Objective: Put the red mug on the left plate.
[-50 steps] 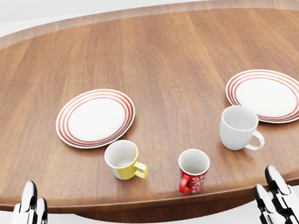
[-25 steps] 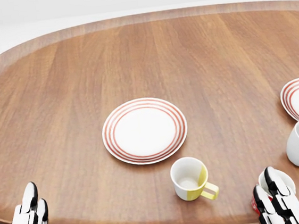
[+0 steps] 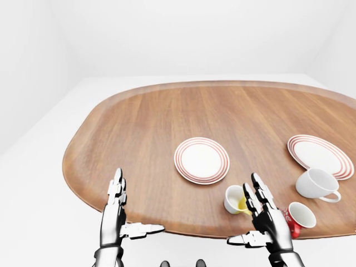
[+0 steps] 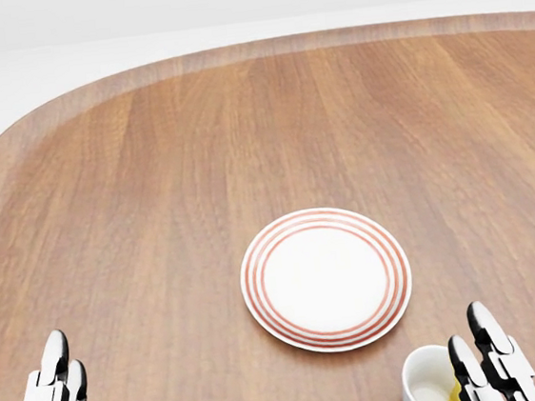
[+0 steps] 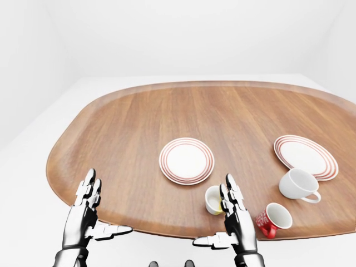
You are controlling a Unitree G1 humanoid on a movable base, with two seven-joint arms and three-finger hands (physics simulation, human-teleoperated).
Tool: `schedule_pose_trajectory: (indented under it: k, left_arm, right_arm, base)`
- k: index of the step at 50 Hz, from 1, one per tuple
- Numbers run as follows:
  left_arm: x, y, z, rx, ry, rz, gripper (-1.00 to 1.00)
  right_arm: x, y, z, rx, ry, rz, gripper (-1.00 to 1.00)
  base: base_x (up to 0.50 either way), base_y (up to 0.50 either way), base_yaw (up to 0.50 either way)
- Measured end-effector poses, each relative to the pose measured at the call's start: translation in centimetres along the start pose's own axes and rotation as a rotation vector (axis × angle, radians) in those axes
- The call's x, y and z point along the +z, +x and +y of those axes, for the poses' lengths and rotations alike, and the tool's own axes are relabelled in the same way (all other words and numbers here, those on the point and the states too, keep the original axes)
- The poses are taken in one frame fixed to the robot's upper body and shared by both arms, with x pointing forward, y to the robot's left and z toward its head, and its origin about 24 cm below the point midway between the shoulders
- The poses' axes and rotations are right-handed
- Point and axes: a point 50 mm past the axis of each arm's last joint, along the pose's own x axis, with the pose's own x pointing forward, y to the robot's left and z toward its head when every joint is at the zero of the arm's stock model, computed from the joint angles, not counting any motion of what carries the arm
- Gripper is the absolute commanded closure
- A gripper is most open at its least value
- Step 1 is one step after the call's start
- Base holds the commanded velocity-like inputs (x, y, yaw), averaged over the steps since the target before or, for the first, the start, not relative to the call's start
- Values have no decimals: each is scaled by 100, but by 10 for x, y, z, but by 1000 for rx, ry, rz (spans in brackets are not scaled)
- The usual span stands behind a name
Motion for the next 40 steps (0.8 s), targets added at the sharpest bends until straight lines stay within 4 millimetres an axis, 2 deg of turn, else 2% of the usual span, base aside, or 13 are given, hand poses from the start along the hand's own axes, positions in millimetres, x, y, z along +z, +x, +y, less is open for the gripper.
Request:
schedule_pose_trajectory:
  k: [23, 40]
  left_arm:
    - [-1, 0, 0, -2, 0, 3, -100]
    - [2, 1, -1, -1, 2, -9, -100]
  right_arm:
    - [0, 2, 2, 6, -9, 3, -100]
    - [1, 1, 4, 42, -7, 2, -100]
  base:
    - [50, 17, 0]
    - [50, -6, 0]
